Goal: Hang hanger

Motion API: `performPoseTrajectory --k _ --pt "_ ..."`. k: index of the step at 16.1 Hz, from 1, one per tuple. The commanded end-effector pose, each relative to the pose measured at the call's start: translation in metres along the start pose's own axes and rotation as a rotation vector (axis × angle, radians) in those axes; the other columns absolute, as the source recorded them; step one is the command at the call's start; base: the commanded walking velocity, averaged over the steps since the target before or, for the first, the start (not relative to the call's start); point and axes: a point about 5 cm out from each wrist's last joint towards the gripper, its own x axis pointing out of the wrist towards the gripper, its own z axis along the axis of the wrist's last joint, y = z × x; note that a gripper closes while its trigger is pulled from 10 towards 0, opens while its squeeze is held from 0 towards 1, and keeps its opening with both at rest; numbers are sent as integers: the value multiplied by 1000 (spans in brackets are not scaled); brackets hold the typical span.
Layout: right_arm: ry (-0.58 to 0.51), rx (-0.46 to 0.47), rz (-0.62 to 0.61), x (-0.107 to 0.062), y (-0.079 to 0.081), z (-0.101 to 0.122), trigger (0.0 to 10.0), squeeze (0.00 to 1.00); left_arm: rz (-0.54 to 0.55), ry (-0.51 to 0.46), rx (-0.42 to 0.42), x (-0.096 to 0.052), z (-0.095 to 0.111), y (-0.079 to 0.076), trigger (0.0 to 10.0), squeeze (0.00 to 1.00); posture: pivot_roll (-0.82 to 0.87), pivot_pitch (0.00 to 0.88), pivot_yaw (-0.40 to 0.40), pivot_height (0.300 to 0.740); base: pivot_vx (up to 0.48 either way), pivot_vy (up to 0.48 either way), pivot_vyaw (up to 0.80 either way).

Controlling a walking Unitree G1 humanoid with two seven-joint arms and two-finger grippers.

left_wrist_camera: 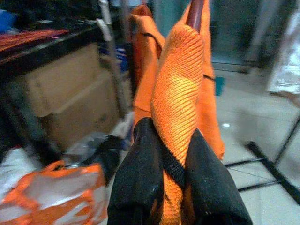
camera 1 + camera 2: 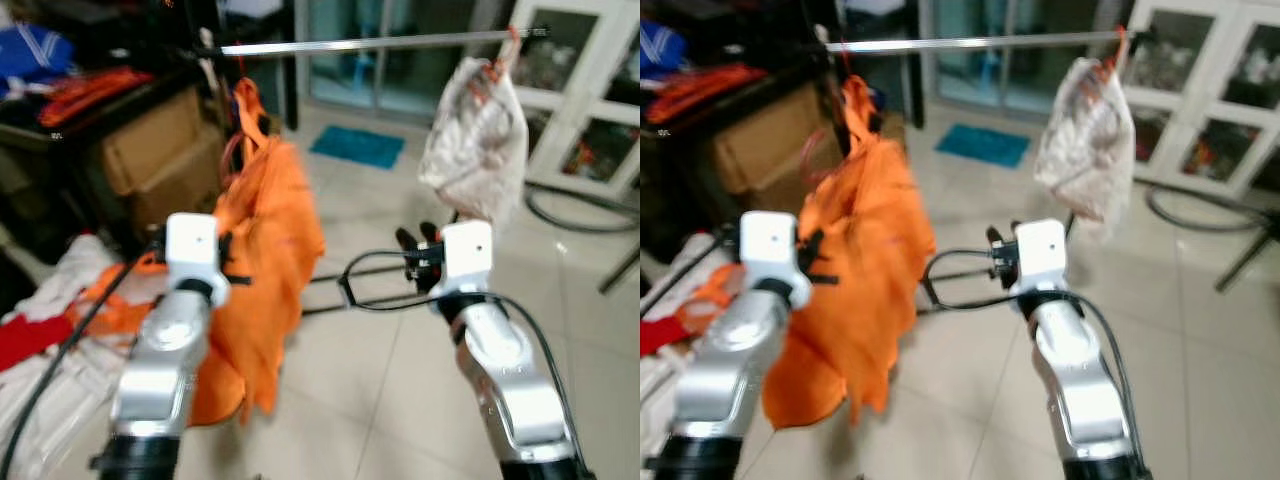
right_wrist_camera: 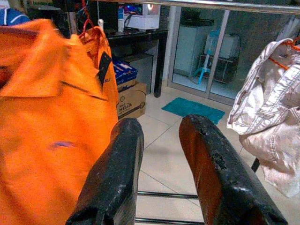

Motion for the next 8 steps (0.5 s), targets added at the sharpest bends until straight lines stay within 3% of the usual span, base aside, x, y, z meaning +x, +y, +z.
performPoseTrajectory --k 1,5,8 --pt "39 13 -88 -4 -17 -8 10000 0 -36 -81 2 4 17 -12 10000 0 -15 0 83 740 0 0 0" --pt "43 37 -93 -11 -21 -8 10000 0 -61 -131 -35 8 30 -12 10000 0 -16 0 95 740 0 0 0" --pt "49 75 -99 -9 -22 -7 10000 0 -73 -105 -55 7 25 -12 10000 0 -14 4 86 740 264 0 0"
